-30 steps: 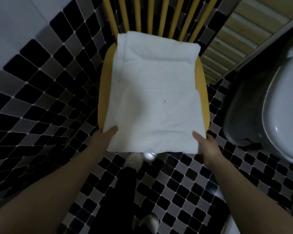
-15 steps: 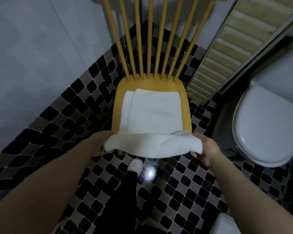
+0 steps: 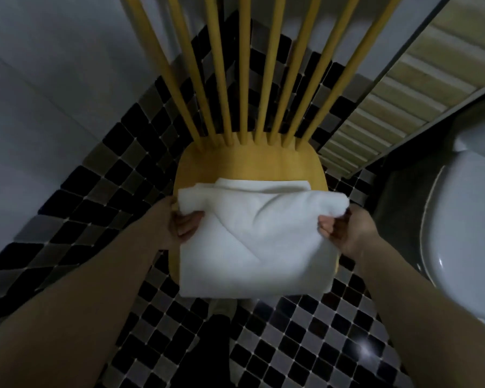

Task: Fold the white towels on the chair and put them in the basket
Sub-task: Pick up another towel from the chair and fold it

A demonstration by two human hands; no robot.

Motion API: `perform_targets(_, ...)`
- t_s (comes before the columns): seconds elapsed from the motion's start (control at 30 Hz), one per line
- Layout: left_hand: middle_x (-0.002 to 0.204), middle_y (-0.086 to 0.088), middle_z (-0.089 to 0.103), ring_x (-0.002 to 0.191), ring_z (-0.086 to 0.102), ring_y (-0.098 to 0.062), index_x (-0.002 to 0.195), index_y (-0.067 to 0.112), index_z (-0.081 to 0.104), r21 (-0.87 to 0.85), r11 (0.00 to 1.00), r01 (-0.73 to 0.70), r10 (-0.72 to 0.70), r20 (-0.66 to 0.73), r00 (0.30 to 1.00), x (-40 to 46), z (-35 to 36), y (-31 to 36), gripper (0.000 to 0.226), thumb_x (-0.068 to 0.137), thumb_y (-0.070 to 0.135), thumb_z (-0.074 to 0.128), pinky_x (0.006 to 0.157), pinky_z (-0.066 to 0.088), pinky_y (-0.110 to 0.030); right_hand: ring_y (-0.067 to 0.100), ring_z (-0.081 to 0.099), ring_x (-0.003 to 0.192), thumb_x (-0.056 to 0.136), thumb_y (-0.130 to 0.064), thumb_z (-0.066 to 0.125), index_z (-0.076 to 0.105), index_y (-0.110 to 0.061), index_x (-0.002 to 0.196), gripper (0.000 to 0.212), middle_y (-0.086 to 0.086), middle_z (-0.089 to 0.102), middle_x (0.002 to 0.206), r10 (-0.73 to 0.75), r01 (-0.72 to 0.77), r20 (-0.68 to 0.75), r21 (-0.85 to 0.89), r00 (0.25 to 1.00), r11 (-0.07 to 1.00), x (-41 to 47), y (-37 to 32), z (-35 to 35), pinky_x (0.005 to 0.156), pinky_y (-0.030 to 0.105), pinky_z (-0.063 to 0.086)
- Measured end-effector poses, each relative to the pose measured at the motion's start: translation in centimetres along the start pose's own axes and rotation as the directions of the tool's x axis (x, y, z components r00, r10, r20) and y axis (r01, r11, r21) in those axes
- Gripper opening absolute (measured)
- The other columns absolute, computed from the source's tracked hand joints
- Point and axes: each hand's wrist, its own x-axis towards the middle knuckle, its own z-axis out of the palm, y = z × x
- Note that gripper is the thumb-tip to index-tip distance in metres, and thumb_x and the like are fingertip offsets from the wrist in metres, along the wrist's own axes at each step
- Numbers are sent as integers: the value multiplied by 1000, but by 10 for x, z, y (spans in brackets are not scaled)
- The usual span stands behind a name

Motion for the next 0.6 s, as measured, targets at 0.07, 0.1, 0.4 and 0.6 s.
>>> perform_targets(0.07, 54, -5, 54, 37, 47, -16, 80, 13, 51, 93, 996, 12, -11, -12, 1000, 21, 14, 20, 40, 96, 45, 34, 54, 39, -26, 22, 53, 50, 97, -30, 36, 56, -7, 102, 32, 11, 63, 52, -40, 31, -92, -105, 995, 994, 24, -11, 18, 56, 32, 49)
perform_targets(0.1, 63, -8, 52, 44, 48, -19, 88, 14, 54, 210, 978, 13, 0, -59, 998, 29, 24, 29, 42, 96, 49, 33, 55, 37, -26, 21, 50, 52, 96, -28, 39, 59, -6, 102, 31, 10, 61, 54, -65, 37, -153, -181, 986, 983, 39, -13, 26, 55, 30, 47)
perform_targets(0.4, 130, -9, 52, 118, 51, -28, 138, 12, 39, 637, 674, -374, 447, 52, 893, 96, 37, 21, 55, 92, 41, 51, 87, 37, -27, 40, 46, 121, 99, -42, 32, 39, 2, 132, 55, 26, 47, 132, -346, 198, -58, -727, 936, 658, 89, -1, 61, 88, 37, 36)
perform_targets(0.6, 78, -1, 58, 77, 58, -21, 97, 7, 59, 507, 772, -384, 465, -39, 884, 91, 36, 22, 34, 97, 36, 41, 49, 46, -15, 35, 65, 94, 90, -28, 60, 64, -9, 90, 20, 15, 68, 101, -182, 217, 120, -466, 976, 858, 95, -11, 48, 95, 51, 48)
